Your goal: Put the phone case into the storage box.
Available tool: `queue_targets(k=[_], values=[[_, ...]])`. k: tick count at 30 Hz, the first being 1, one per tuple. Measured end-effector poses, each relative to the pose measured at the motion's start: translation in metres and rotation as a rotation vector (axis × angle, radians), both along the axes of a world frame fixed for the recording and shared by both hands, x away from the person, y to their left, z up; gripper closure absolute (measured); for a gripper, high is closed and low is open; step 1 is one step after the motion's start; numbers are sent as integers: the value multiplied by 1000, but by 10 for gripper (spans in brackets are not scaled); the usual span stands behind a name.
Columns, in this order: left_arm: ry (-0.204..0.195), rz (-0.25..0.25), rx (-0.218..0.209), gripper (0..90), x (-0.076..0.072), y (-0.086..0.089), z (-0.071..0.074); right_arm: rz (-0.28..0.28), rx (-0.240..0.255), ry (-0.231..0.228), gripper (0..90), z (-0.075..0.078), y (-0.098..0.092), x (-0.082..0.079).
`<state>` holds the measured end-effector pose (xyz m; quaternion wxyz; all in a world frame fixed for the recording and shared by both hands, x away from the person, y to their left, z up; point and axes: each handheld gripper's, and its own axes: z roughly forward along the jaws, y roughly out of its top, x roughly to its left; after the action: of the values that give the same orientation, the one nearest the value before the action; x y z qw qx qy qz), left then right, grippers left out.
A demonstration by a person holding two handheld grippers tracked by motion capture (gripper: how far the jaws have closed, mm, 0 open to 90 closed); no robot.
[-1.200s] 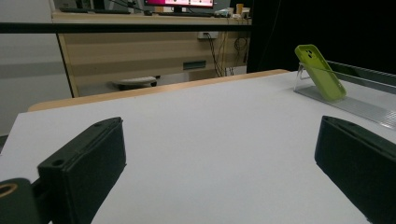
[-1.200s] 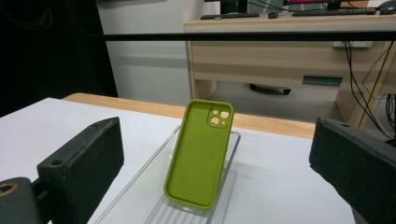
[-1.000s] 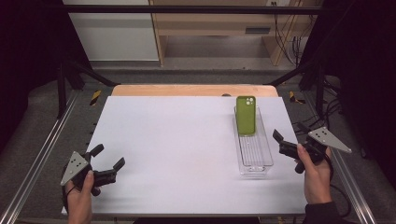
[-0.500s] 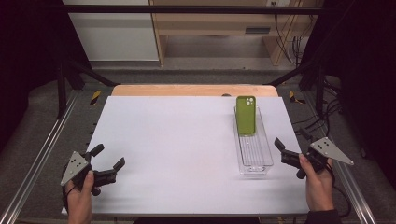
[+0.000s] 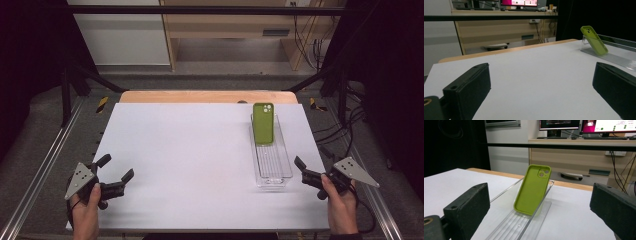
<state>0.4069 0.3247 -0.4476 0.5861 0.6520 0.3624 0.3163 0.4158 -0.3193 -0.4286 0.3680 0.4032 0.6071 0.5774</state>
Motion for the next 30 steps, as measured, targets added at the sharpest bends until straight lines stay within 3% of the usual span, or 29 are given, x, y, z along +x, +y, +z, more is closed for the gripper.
queue_targets(k=[30], values=[[-6,-11,6,11,0,-2,0,45,6,-27,29,-21,6,-16]])
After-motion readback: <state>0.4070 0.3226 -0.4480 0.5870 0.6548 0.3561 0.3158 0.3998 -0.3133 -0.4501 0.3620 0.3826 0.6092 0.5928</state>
